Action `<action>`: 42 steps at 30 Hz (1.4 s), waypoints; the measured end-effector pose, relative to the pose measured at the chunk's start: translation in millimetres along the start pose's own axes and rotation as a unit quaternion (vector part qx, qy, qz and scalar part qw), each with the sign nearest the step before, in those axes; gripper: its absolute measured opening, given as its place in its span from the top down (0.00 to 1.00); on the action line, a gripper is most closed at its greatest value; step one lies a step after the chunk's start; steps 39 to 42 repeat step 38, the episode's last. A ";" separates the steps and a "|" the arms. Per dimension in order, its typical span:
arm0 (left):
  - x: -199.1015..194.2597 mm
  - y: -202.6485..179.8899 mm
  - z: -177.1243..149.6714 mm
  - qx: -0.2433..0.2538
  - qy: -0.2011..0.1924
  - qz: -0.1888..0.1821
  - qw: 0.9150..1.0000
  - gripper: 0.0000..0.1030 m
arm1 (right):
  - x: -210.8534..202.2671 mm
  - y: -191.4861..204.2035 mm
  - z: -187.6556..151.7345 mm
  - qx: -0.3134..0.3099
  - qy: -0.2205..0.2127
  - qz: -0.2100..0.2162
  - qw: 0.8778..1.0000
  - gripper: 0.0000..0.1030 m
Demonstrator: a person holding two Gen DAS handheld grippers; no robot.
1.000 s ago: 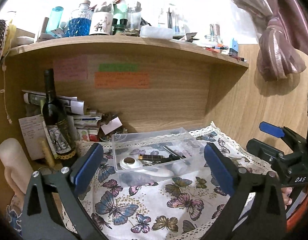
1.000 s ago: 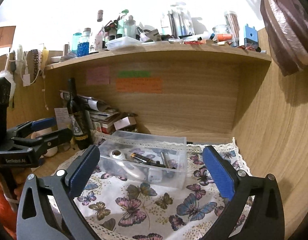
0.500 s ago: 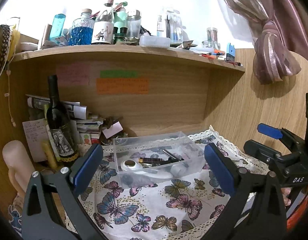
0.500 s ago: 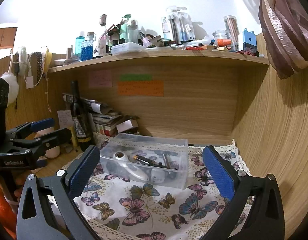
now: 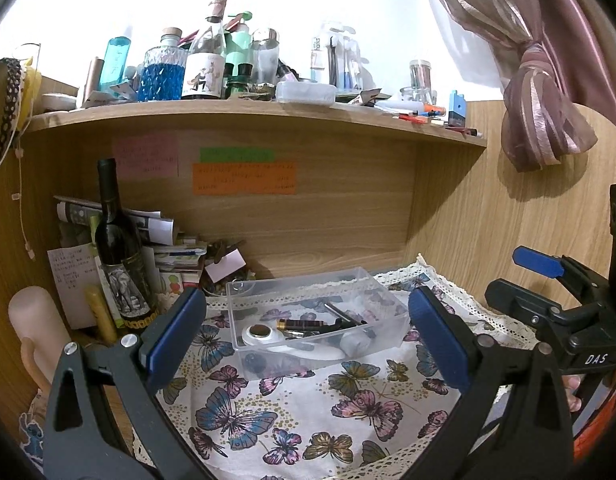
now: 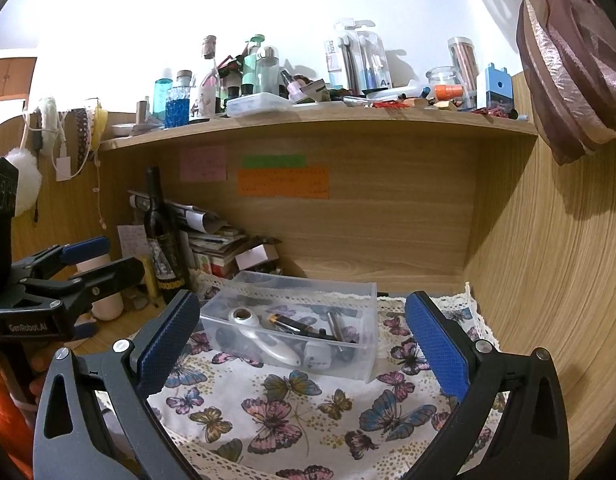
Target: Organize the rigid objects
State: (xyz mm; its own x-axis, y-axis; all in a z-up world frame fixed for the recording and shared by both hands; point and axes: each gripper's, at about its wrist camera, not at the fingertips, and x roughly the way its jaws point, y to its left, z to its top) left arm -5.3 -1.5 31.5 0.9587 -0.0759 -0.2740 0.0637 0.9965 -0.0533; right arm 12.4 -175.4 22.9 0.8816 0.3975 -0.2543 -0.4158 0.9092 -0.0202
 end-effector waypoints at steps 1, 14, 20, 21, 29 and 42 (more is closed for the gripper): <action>-0.2 0.0 0.1 0.001 0.000 -0.001 1.000 0.00 | -0.1 0.4 -0.1 0.000 0.000 -0.001 1.000 0.00; -1.9 -1.0 0.4 0.002 -0.001 -0.004 1.000 0.00 | -1.1 1.5 0.4 0.001 -0.001 -0.001 1.000 0.00; -0.9 -0.5 0.8 0.003 0.000 -0.008 1.000 0.00 | -0.7 0.7 0.2 0.000 -0.001 -0.001 1.000 0.00; -0.6 0.0 0.7 0.002 0.000 -0.009 1.000 0.00 | -1.0 1.2 0.3 0.001 -0.001 0.000 1.000 0.00; 3.7 -1.1 -1.4 0.004 0.009 -0.015 1.000 0.00 | -0.8 3.0 0.8 0.001 0.001 -0.001 1.000 0.00; 4.7 2.5 -1.6 -0.001 0.008 -0.022 1.000 0.00 | 5.8 6.8 -0.8 0.003 0.008 -0.002 1.000 0.00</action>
